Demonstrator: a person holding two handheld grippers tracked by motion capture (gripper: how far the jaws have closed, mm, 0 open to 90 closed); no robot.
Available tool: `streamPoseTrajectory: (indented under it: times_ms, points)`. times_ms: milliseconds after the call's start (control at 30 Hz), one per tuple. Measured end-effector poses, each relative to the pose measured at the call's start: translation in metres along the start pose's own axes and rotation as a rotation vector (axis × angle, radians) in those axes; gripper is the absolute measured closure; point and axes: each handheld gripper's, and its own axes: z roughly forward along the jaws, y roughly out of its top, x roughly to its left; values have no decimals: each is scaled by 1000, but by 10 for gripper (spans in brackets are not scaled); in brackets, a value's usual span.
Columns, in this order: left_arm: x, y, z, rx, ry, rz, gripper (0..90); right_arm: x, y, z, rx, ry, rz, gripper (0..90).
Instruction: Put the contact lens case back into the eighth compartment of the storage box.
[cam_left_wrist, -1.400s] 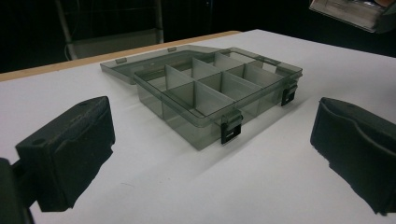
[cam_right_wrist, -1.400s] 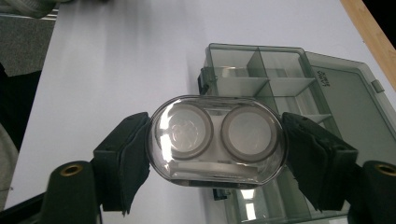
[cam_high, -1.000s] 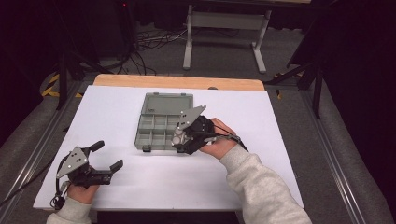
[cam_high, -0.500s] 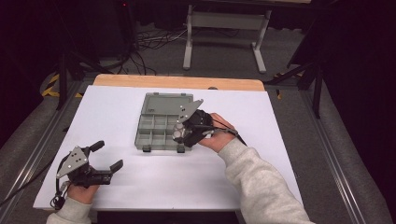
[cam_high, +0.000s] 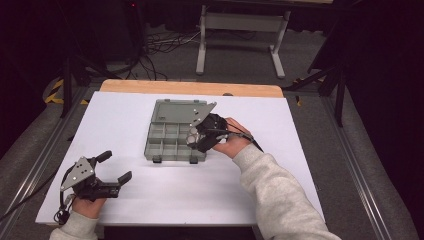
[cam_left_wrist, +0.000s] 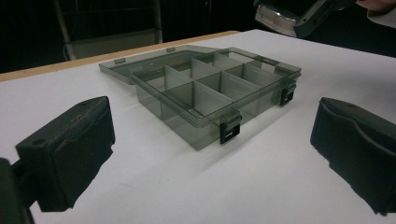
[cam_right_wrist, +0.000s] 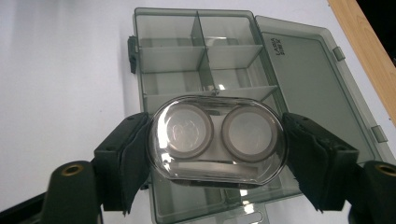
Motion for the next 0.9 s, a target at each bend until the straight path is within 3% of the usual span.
streamPoseTrajectory:
  times_ms: [900]
  points:
    - [0,0,0,-2,-2,-2,7,-19,-20,23,87,25,31,269]
